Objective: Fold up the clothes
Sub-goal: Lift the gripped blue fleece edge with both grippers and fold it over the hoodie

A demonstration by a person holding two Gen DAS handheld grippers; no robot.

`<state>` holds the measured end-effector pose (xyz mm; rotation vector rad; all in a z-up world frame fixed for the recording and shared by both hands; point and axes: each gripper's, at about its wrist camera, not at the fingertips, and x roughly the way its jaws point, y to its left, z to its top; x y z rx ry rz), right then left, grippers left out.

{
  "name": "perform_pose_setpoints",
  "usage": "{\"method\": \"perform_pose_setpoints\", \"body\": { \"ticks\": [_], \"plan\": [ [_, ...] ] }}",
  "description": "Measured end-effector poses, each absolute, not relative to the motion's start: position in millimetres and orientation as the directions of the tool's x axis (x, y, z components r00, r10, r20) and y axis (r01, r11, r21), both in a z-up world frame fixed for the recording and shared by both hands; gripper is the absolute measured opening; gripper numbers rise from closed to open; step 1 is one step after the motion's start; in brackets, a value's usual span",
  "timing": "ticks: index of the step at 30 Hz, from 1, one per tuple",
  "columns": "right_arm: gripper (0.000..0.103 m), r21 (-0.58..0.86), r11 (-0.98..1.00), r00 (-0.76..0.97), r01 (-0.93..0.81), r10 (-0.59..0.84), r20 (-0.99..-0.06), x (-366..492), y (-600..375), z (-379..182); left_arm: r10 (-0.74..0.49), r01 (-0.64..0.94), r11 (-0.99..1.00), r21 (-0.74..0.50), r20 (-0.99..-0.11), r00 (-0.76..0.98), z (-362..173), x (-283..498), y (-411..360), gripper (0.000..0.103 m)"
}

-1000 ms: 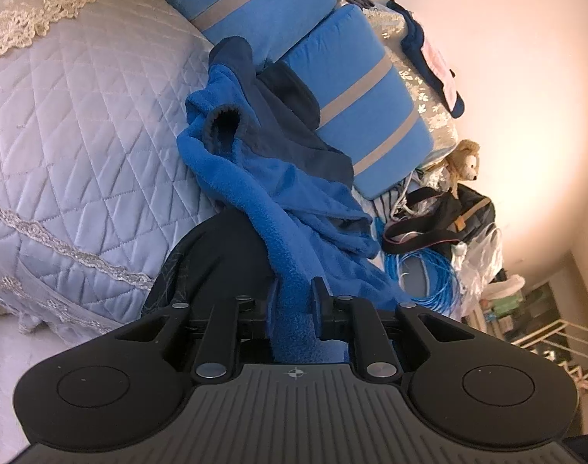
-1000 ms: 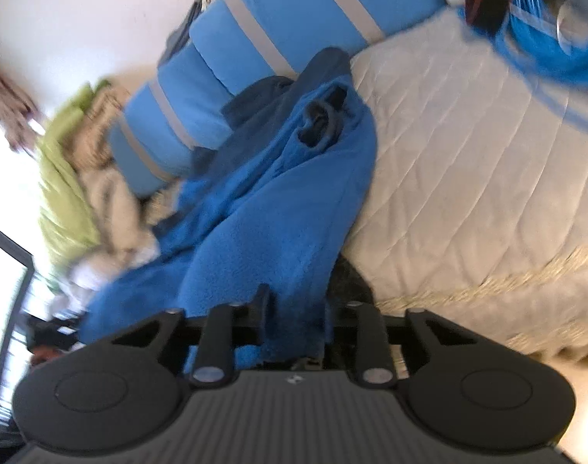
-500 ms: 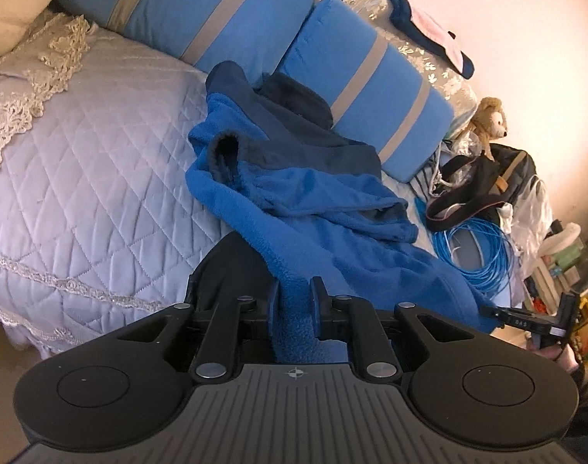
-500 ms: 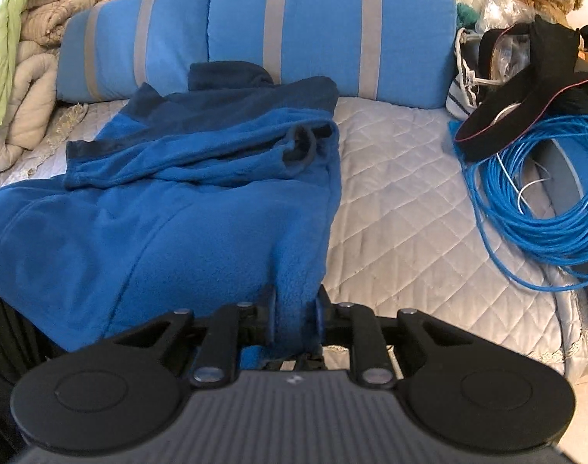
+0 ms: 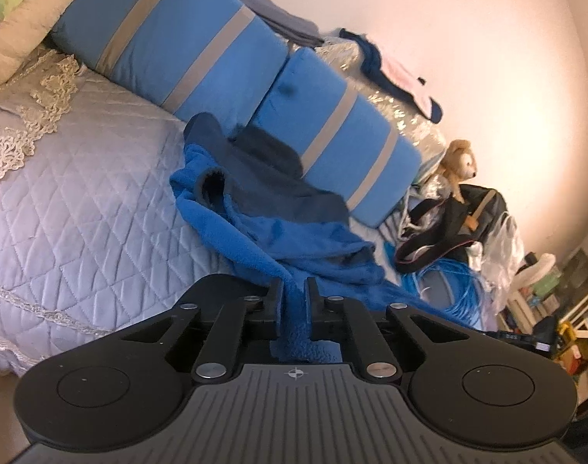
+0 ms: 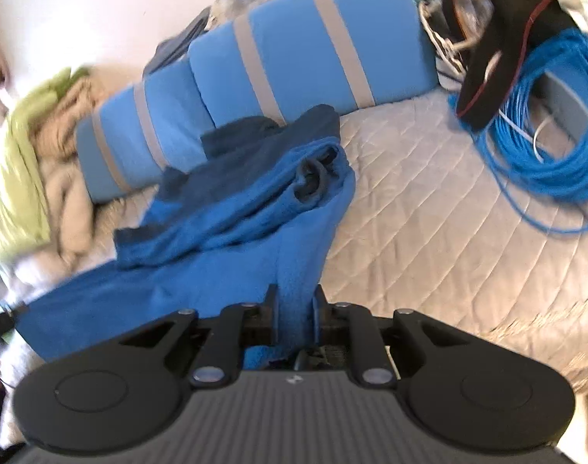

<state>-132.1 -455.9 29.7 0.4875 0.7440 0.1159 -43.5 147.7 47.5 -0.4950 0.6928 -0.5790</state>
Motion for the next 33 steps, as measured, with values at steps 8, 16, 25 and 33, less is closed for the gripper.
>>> {"method": "perform_pose_setpoints", "body": {
  "ticks": [8,16,25,33],
  "plan": [
    [0.015,0.572,0.817,0.746,0.07,0.337,-0.574,-141.7,-466.0,38.5,-0.671,0.324,0.688,-0.65,-0.398,0.626,51.8,-60.0,160.5,0.007],
    [0.015,0.608,0.79,0.759,0.079,0.348,-0.55,-156.8,-470.8,45.6,-0.687,0.286,0.644,-0.71,-0.372,0.624,41.1,-62.0,173.0,0.007],
    [0.015,0.618,0.781,0.776,0.09,0.334,-0.536,-126.1,-477.7,45.5,-0.683,0.257,0.624,-0.738,-0.355,0.639,33.7,-28.6,174.0,0.007],
    [0.015,0.606,0.792,0.804,0.076,0.31,-0.507,-84.8,-482.0,58.2,-0.657,0.261,0.645,-0.719,-0.347,0.669,44.8,3.3,172.7,0.006]
  ]
}}
